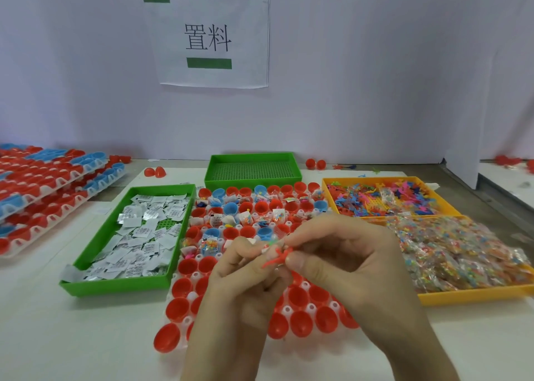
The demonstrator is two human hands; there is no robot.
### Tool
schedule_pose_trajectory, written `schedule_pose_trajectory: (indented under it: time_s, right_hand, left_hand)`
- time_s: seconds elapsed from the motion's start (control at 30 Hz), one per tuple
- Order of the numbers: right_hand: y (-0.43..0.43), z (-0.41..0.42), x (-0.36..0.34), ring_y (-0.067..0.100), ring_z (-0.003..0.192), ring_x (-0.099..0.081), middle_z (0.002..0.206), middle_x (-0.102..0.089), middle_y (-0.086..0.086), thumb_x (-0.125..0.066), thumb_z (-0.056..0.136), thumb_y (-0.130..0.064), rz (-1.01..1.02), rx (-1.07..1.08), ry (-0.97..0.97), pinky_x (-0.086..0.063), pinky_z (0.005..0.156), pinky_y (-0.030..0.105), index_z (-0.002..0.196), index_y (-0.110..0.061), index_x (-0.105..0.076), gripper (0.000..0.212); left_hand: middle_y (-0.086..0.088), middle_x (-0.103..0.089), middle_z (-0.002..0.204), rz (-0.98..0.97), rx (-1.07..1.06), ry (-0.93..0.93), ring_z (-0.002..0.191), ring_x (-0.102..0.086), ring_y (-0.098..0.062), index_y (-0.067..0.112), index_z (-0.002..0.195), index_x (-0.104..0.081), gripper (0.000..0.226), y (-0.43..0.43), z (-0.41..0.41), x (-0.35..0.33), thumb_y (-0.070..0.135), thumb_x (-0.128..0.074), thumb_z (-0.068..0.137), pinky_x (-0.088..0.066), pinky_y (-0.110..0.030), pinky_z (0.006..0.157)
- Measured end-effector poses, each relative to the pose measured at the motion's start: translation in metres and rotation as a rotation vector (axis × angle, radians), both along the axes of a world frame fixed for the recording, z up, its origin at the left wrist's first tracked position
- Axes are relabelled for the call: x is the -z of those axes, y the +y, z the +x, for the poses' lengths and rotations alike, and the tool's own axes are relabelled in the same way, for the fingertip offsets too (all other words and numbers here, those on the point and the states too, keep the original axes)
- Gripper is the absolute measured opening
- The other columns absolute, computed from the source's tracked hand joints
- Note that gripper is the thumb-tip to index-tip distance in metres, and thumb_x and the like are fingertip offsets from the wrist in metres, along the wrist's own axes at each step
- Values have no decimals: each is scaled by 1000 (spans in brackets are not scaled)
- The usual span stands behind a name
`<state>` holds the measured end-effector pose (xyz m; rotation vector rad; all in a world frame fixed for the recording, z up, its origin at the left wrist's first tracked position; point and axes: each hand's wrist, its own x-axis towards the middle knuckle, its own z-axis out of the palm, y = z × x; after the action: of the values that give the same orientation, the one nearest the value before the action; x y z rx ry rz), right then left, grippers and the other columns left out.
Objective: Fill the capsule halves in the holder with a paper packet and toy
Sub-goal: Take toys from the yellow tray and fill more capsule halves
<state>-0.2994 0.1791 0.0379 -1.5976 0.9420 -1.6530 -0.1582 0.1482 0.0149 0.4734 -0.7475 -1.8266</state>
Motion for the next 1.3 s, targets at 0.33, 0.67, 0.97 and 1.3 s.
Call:
schedule_pose_trajectory:
  time_s: [0.33, 0.67, 0.97, 1.3]
  right_hand:
    - [3, -1, -2, 21, 75, -70, 89, -70, -3, -80, 72, -6, 26, 71, 177, -56, 67, 39, 89, -21, -79, 23]
    - [5, -7, 0, 16, 75, -71, 83, -76, -2, -83, 75, -6, 64, 188, 240, -58, 71, 32, 98, -33, -78, 36]
    - [-2, -14, -1, 9, 77, -74, 83, -77, -6, -84, 72, -3, 96, 191, 204, -57, 71, 17, 93, -31, -81, 36]
    - [-112, -13, 12, -11, 70, -60, 84, -73, -11, -82, 80, -13, 250, 244, 907, -44, 66, 1, 93, -27, -80, 19]
  left_hand:
    - [-9, -63, 75, 115, 157, 122, 70, -61, -23, 14, 61, -56, 47, -1, 6, 2, 9, -95, 36, -58, -32, 66]
    - [-11, -70, 82, -115, 10, -195, 79, -68, -19, 13, 65, -67, 23, 0, 5, 1, 21, -86, 55, -58, -27, 74]
    - [-8, -77, 76, -350, -279, -521, 72, -76, -20, 22, 79, -80, 23, -1, 8, 2, 30, -81, 57, -57, -18, 65]
    - [-5, -75, 77, -142, -761, -426, 75, -74, -17, 24, 79, -78, 14, -18, 68, 12, 13, -68, 79, -59, -21, 72]
